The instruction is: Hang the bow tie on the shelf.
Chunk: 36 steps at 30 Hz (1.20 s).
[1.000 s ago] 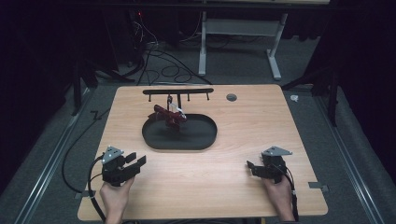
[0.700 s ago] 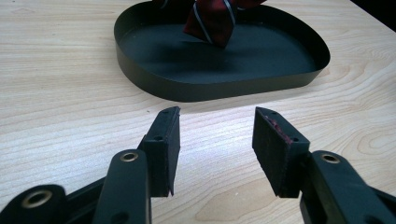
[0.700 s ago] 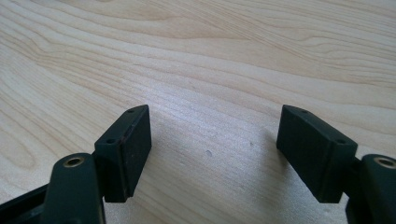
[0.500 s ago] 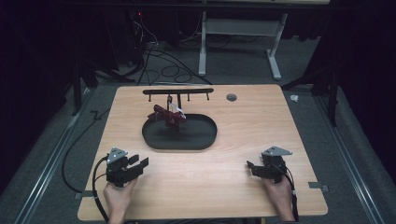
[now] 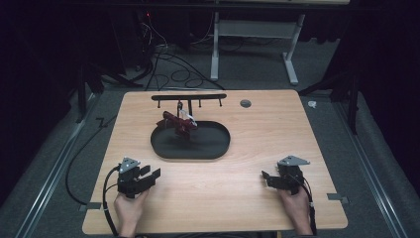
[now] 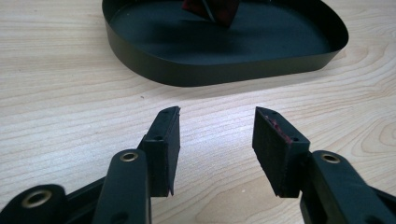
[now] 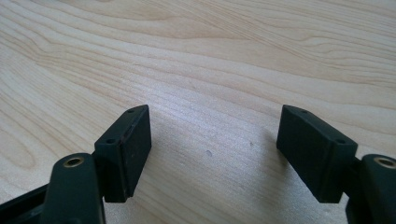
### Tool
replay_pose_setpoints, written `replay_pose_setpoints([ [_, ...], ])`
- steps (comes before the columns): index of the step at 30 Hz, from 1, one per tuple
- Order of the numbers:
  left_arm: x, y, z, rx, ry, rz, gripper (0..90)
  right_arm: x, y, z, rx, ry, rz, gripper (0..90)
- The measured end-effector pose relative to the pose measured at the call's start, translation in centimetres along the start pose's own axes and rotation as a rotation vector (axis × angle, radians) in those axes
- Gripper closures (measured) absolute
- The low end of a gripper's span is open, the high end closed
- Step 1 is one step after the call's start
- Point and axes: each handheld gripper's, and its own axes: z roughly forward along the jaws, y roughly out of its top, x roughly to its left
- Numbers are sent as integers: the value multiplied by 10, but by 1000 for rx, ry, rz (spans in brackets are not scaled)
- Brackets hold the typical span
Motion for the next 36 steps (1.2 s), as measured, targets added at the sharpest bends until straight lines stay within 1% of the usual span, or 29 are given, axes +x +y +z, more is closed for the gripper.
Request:
replay_pose_setpoints([
  [1, 0, 0, 1, 2, 5, 3, 519, 0, 0, 0, 0, 0, 0, 278],
  [9, -3, 0, 12, 28, 4, 14, 517, 0, 0, 0, -1, 0, -2, 278],
  [14, -6, 0, 20, 42, 13, 25, 516, 0, 0, 0, 0, 0, 0, 278],
  [17, -7, 0, 25, 45, 27, 38, 515, 0, 0, 0, -1, 0, -2, 278],
  [20, -9, -1, 30, 58, 55, 64, 512, 0, 0, 0, 0, 0, 0, 278],
  [22, -9, -1, 34, 64, 68, 75, 511, 0, 0, 0, 0, 0, 0, 278],
  [31, -10, -3, 43, 69, 102, 100, 506, 0, 0, 0, 0, 0, 0, 278],
  [36, -11, -3, 46, 65, 112, 103, 503, 0, 0, 0, 0, 0, 0, 278],
])
